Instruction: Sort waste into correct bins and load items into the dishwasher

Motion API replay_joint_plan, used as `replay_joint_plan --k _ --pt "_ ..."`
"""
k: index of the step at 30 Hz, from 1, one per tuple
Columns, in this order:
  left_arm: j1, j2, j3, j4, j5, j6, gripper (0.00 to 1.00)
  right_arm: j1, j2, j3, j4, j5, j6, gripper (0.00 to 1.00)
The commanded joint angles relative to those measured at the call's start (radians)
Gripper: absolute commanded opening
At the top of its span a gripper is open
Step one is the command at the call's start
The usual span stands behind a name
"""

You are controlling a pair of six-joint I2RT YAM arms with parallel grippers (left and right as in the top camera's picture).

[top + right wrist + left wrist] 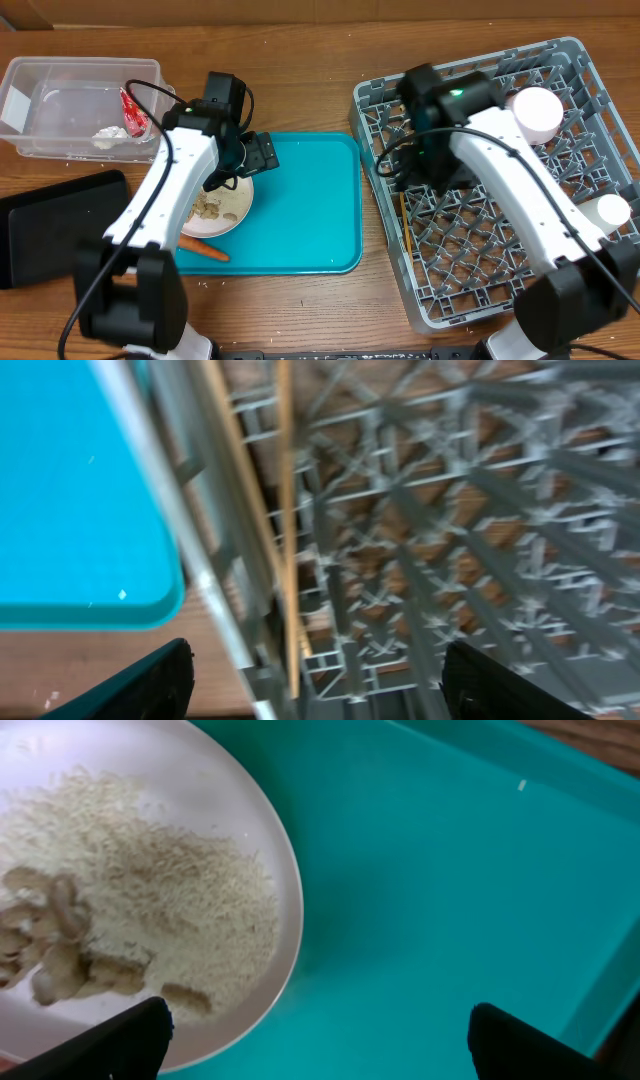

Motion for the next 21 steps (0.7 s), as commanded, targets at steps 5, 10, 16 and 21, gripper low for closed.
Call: replay_joint_plan --k 5,10,16,21 --pt "-0.006 0.109 -0.003 0.064 0.034 -0.02 0.96 -0.259 -0.071 0.002 -0.003 0.079 0.021 0.82" --pt "-0.014 0.139 -0.003 0.104 0.034 -0.02 0.95 -0.406 -0.071 0.002 -0.007 0.036 -0.012 0.82" --pt "-0.038 0.146 -0.003 0.183 0.033 -0.022 0.91 -0.463 -0.071 0.002 0.002 -0.011 -0.039 0.82" --pt "-0.042 0.159 -0.003 0.195 0.026 -0.075 0.9 -0.463 -0.071 0.002 0.01 -0.011 -0.039 0.82"
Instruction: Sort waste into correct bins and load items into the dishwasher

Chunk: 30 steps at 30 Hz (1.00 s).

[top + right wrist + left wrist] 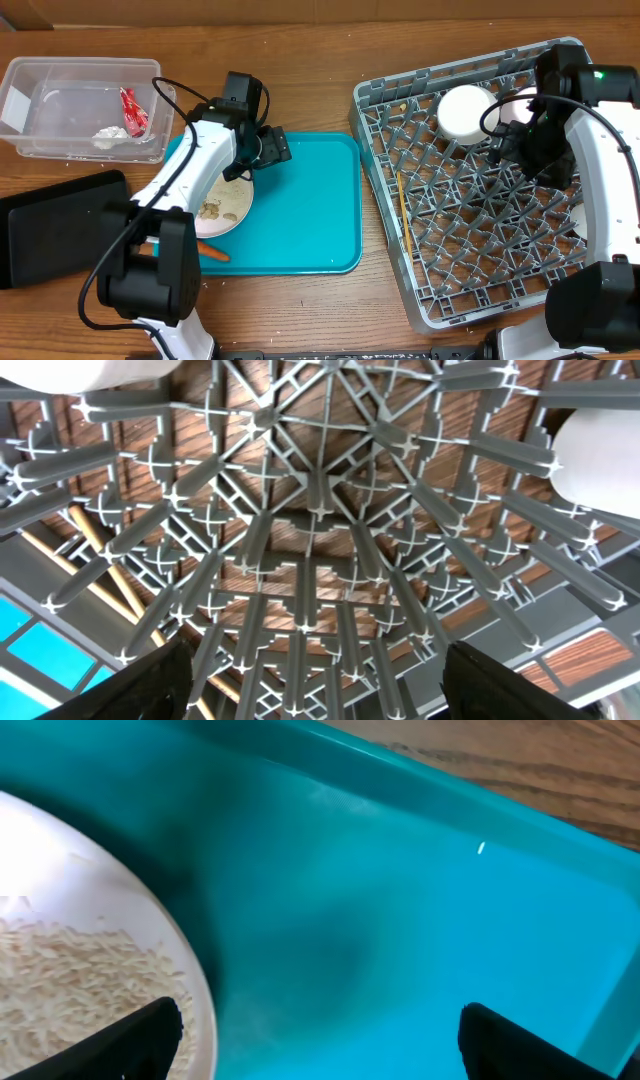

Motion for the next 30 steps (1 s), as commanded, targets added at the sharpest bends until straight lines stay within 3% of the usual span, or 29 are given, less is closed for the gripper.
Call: replay_joint_plan --k 1,10,19,24,30 --pt "-0.004 0.029 -0.002 0.003 -0.002 -0.058 0.9 -0.001 -0.021 0.002 0.012 -0.011 -0.009 0.82" --pt "-0.007 0.072 -0.002 0.003 -0.011 -0.136 0.89 -0.001 -0.021 0.002 0.02 -0.011 -0.009 0.82" --pt "-0.008 0.151 -0.002 0.032 0.027 -0.139 0.87 -0.001 -0.021 0.002 0.019 -0.011 -0.009 0.82" --pt "-0.008 0.164 -0.002 -0.033 0.001 -0.138 0.68 -0.001 -0.021 0.002 0.019 -0.011 -0.012 0.82" --pt "-0.008 0.164 -0.002 -0.083 -0.049 -0.134 0.59 -0.001 -0.021 0.002 0.019 -0.011 -0.012 0.82"
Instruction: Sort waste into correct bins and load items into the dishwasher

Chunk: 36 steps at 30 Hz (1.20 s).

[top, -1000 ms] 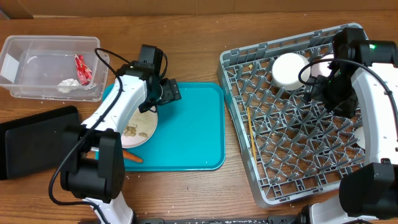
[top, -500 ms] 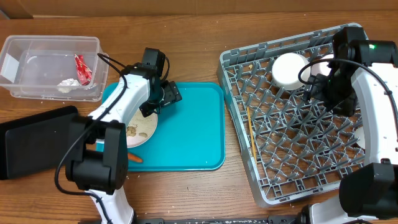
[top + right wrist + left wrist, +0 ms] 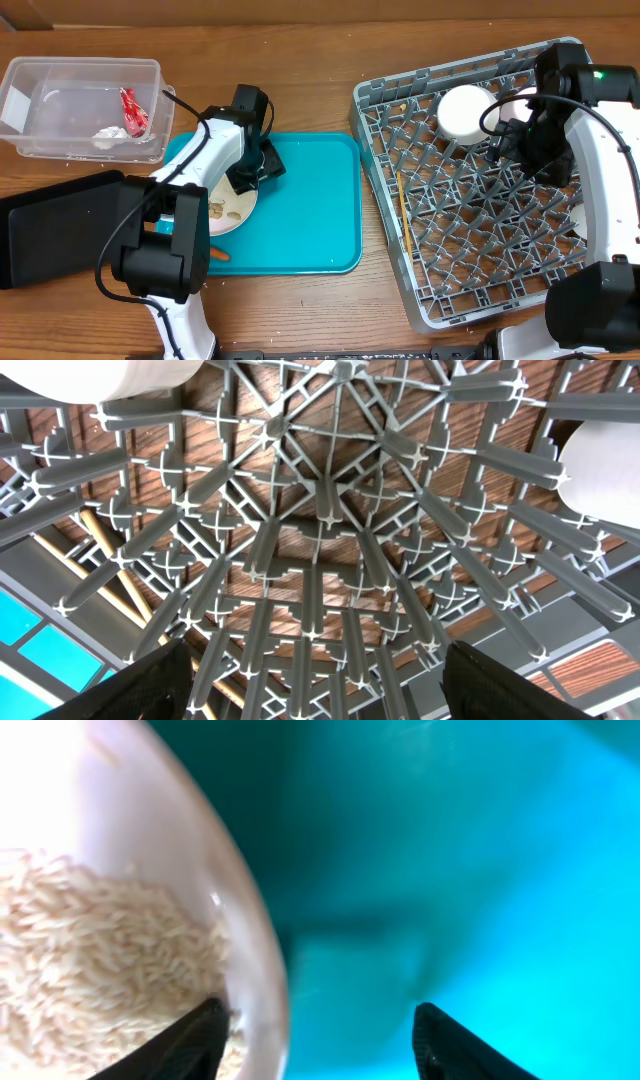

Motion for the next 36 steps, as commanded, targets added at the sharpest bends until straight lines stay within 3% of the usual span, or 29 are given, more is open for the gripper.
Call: replay_joint_plan --k 1,5,9,16,31,36 --pt "-0.008 0.044 -0.006 -0.016 -0.031 -0.002 0.56 -0.001 -0.021 0.002 0.005 -0.006 -0.006 0.82" --pt "-0.008 0.044 -0.006 -0.022 -0.032 -0.002 0.34 -0.001 -0.021 0.002 0.002 -0.006 -0.006 0.82" --pt "-0.008 0.044 -0.006 -0.021 -0.035 0.002 0.2 -0.001 -0.021 0.002 -0.005 -0.006 -0.006 0.82" --pt "-0.008 0.044 -0.006 -0.022 -0.037 0.018 0.08 -0.001 -0.021 0.002 -0.007 -0.006 -0.006 0.82" --pt "-0.008 0.044 -0.006 -0.029 -0.046 0.059 0.04 -0.001 -0.021 0.002 -0.014 -0.006 -0.006 0.82" --pt "-0.016 0.044 -0.006 -0.028 -0.045 0.161 0.08 -0.001 -0.021 0.002 -0.014 -0.006 -0.006 0.82"
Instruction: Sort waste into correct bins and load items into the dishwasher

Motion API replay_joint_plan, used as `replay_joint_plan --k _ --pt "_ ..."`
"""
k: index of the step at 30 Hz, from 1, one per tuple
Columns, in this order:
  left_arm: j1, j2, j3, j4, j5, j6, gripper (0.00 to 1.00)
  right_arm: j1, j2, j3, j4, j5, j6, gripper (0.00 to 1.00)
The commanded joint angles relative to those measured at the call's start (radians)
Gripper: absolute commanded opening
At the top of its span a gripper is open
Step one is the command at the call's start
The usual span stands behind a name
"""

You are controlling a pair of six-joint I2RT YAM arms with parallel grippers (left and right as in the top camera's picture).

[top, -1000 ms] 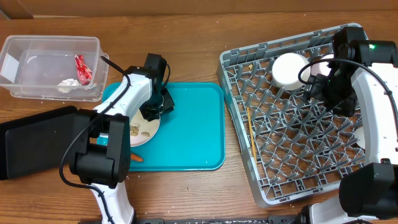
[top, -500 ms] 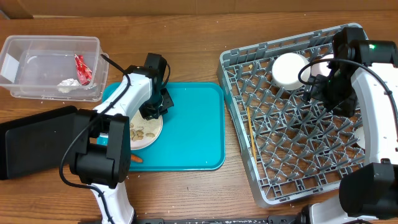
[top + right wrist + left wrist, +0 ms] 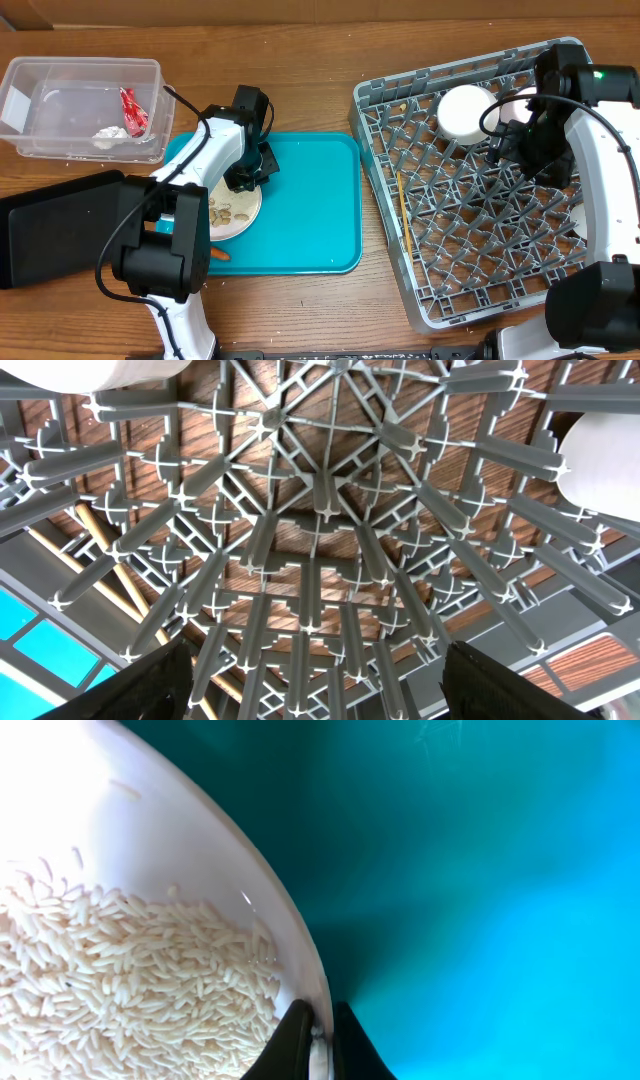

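A white plate with rice and food scraps lies on the left part of the teal tray. My left gripper is shut on the plate's right rim. In the left wrist view the rim of the plate is pinched between the left gripper's two black fingers, with the tray beyond. My right gripper hangs open over the far right of the grey dish rack. The right wrist view shows nothing between the fingers of the right gripper, only rack pegs.
A white cup stands in the rack and a wooden chopstick lies along its left side. A clear bin with a red wrapper and tissue sits far left. A black bin lies below it. A carrot lies at the tray's front-left.
My left gripper was open with its fingers on either side of the plate's rim. It is now shut on that rim. The right arm has not moved.
My left gripper was open above the plate's right edge, while my right gripper was open over the rack's left side by the chopstick. Then the right gripper was over the rack's far right. The left gripper was low around the rim, and now grips it.
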Motion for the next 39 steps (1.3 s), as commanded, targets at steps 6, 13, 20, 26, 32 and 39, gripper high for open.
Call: replay_joint_plan --k 6,13,20,26,32,39 --pt "-0.029 0.04 -0.014 -0.123 0.0 0.181 0.4 -0.001 -0.021 0.002 -0.004 -0.006 -0.006 0.82" --pt "-0.017 0.04 -0.013 -0.098 -0.074 0.183 0.4 -0.001 -0.021 0.002 -0.001 -0.006 -0.006 0.82" --pt "-0.016 0.039 0.05 -0.126 -0.074 0.183 0.37 -0.001 -0.021 0.002 -0.005 -0.006 -0.006 0.82" --pt "-0.016 0.039 0.145 -0.224 -0.077 0.183 0.37 -0.001 -0.021 0.002 -0.005 -0.006 -0.006 0.82" --pt "-0.018 0.039 0.183 -0.266 -0.058 0.183 0.38 -0.001 -0.021 0.002 -0.004 -0.006 -0.006 0.82" --pt "-0.02 0.039 0.173 -0.23 0.032 0.147 0.39 -0.001 -0.021 0.002 -0.001 -0.006 -0.006 0.82"
